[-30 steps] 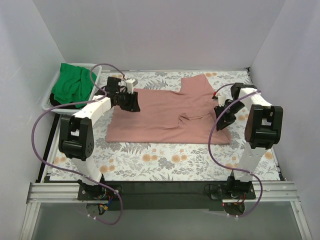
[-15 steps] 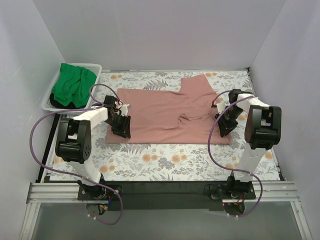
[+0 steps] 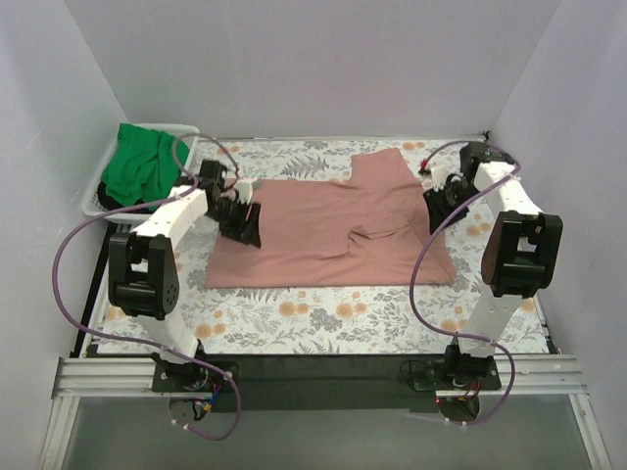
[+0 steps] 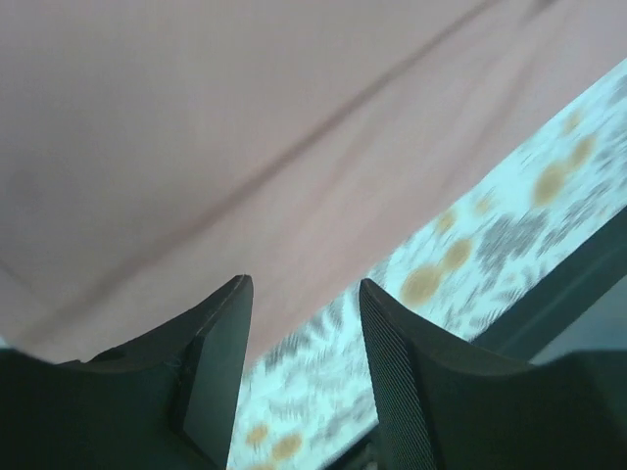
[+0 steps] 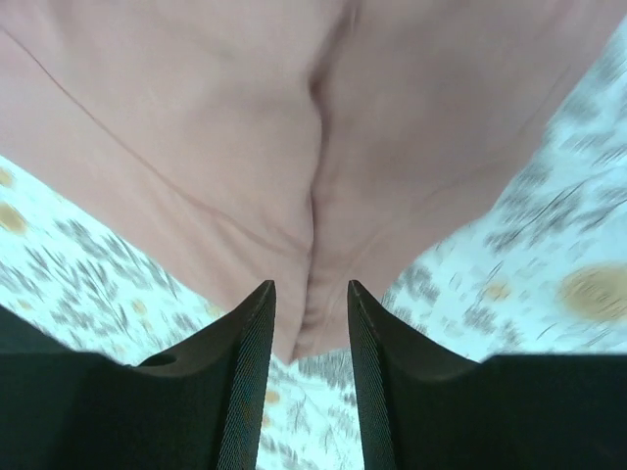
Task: Fold and stack the t-shirts
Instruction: Fold the tshirt
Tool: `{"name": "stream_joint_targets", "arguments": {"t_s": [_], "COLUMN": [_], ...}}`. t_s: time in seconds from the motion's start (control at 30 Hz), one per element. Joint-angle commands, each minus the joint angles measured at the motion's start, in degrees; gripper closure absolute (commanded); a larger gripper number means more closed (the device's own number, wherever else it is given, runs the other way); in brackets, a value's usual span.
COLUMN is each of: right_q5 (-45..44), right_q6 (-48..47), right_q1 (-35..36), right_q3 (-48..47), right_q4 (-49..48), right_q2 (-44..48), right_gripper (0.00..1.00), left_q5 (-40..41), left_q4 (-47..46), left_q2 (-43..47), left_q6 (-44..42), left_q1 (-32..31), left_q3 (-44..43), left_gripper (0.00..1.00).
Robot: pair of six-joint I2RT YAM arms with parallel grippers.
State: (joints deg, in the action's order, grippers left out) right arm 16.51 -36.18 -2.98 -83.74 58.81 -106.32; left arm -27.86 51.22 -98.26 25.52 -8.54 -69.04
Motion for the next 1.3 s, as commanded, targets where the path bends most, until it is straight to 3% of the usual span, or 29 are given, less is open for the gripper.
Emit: {"name": "stream_joint_targets", "arguments": {"t_s": [0.0,0.13,0.2,0.4,0.5,0.73,0.9,1.27], "right_q5": [14.50,18.72,21.36,25.23,22.35,16.36,13.11,10.38], "right_q6": [5.75,10.51,11.22,12.01,13.68,15.44,15.35,14.21], "right_q1": [-0.01,0.26,0.43,2.10,2.89,2.90,2.90,2.90], "right_q3": [-11.23,-20.04,-21.19,-15.32,-10.75,-4.06,-1.60,-0.37], "right_q4": [2.19,2.63,2.89,1.93,-2.02,-7.47,-9.58,-10.38], "right_q2": [-1.33,-8.97,-11.71,-11.01,-10.40,-10.75,-11.36,-11.71], "right_gripper": [0.57,0.69,0.70,0.73,0.78,0.88,0.91,0.93], "left_q5": [-14.05,-19.24,-23.36,-20.66,-18.03,-8.90,-2.48,2.98], "left_q4": [-5.41,-13.15,-17.35,-30.64,-31.27,-34.70,-36.72,-39.97], "left_q2": [-1.83,-12.55,-18.70,-27.68,-31.54,-33.49,-35.15,-37.44], "left_q6": [0.31,6.19,11.36,21.23,22.20,23.00,22.03,22.12], "left_q1": [-4.01,-11.49,-15.78,-26.00,-29.42,-31.63,-31.54,-28.21], "left_q3": [-16.86,-29.12,-33.25,-36.87,-38.19,-33.71,-33.79,-37.82], "left_gripper": [0.53,0.53,0.56,0.69,0.73,0.77,0.77,0.76]}}
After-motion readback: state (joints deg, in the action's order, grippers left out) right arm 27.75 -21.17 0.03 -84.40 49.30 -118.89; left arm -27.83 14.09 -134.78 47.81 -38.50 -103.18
